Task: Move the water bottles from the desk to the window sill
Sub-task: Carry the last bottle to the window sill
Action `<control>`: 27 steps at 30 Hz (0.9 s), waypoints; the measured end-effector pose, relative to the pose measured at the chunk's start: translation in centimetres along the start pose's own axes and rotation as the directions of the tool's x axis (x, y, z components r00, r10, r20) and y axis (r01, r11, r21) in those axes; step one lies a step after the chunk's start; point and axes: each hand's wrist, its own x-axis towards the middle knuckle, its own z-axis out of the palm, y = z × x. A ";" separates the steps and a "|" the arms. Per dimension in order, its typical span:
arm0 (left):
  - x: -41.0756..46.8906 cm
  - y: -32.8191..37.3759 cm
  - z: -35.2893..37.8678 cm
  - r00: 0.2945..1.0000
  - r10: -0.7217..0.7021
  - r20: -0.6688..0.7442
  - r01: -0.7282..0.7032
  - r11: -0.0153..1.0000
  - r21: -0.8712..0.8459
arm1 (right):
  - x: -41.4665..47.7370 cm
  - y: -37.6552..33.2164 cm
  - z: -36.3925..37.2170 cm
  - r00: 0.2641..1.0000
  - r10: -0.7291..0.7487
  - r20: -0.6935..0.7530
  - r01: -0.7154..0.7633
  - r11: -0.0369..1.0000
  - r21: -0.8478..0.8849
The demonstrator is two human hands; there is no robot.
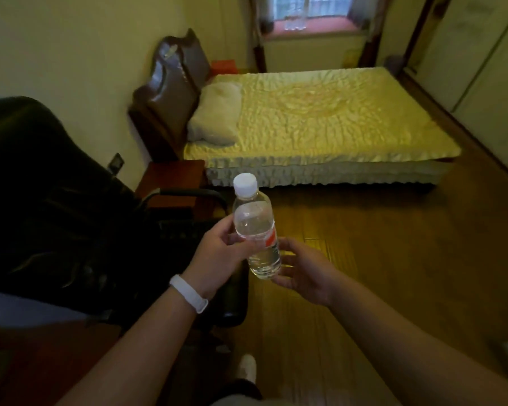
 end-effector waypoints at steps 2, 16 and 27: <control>2.3 -1.0 1.5 0.997 -0.013 0.078 0.014 1.000 -0.017 | 0.1 -0.4 -2.2 0.998 0.015 -0.068 -0.012 0.999 0.045; 25.3 -2.2 6.9 0.897 -0.031 0.441 0.065 0.996 -0.062 | 9.4 -9.9 -10.2 0.914 -0.029 -0.406 0.149 0.952 0.266; 37.2 -0.5 9.9 0.830 0.003 0.558 0.060 0.994 -0.096 | 14.1 -18.2 -14.3 0.854 -0.099 -0.510 0.245 0.942 0.229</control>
